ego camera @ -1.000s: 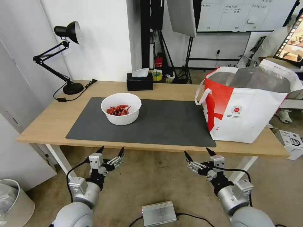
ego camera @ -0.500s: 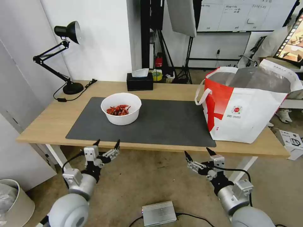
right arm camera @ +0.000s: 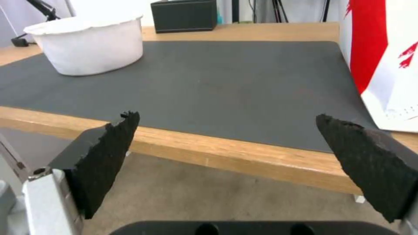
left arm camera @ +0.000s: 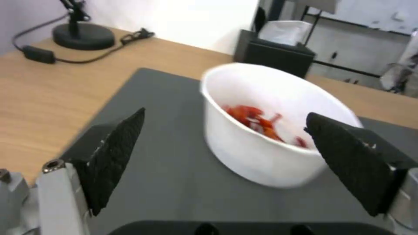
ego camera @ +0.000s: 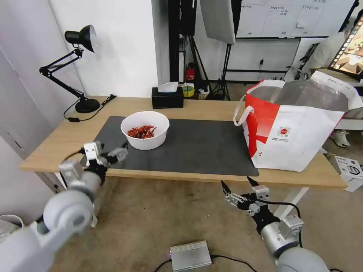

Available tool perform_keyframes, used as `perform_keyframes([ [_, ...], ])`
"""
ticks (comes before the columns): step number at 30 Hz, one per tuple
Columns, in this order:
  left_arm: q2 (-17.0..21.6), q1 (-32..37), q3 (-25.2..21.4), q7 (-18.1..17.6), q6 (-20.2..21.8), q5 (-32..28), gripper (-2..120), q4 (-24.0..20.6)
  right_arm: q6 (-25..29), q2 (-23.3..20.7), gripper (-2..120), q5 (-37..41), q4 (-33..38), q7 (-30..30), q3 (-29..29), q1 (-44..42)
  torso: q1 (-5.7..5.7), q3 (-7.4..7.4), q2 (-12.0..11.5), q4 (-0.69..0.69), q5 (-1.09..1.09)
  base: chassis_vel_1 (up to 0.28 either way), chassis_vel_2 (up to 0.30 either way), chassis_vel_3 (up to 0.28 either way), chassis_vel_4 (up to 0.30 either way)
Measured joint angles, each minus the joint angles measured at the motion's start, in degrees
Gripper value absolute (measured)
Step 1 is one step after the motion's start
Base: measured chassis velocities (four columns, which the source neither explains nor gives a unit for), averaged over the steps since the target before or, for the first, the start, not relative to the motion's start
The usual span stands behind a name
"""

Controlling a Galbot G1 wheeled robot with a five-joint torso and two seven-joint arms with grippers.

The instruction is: Pick up the trash from the table and place it into the takeout bag.

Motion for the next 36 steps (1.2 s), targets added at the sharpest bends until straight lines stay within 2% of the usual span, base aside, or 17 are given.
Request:
perform_keyframes([
  [7,3.11,-6.27,2.18,0.94,1.86,-5.63,100,4.28,0.0,0.0,100,0.0,0.0,-0.02,0.0,0.01,0.0,0.0,0.0,0.0,0.01,0.0,0.0,0.0,0.0],
  [9,3.46,-10.22,4.31,2.87,3.46,-9.18,100,6.21,0.0,0.0,100,0.0,0.0,-0.04,0.0,0.01,0.0,0.0,0.0,-0.01,-0.01,0.0,0.0,0.0,0.0],
  [10,3.46,-10.22,4.31,2.87,3.46,-9.18,100,6.21,0.0,0.0,100,0.0,0.0,-0.04,0.0,0.01,0.0,0.0,0.0,-0.01,-0.01,0.0,0.0,0.0,0.0],
  [13,3.42,-15.93,8.02,5.8,4.45,-12.63,100,9.32,0.0,0.0,100,0.01,0.0,-0.04,0.0,0.0,0.0,0.0,0.0,-0.01,0.01,0.0,0.0,0.0,0.0],
  [17,2.91,-20.98,11.51,7.16,4.99,-14.8,100,12.76,0.0,0.0,100,0.0,0.0,-0.04,0.0,0.01,0.0,0.0,0.0,-0.01,0.0,0.0,0.0,0.0,0.0],
  [19,2.84,-21.93,12.22,7.45,5.1,-15.04,100,13.52,0.0,-0.01,100,0.01,0.0,-0.04,0.0,0.01,0.0,0.0,0.0,-0.01,0.0,0.0,0.0,0.0,0.0],
  [22,2.38,-26.98,17.13,8.73,6.02,-15.87,100,18.08,0.0,0.0,100,0.01,0.0,-0.04,0.0,0.01,0.0,0.0,0.0,-0.01,0.0,0.0,0.0,0.0,0.0],
  [26,0.87,-30.28,20.45,8.78,6.69,-15.85,100,21.53,0.0,0.0,100,0.01,0.0,-0.04,0.0,0.01,0.0,0.0,0.0,-0.01,0.0,0.0,0.0,0.0,0.0],
  [36,-1.15,-33.61,24.64,8.53,7.96,-15.47,100,24.85,0.0,-0.01,100,0.0,0.0,-0.04,0.0,0.01,-0.01,0.0,0.01,-0.01,0.0,0.0,0.0,0.0,0.0],
])
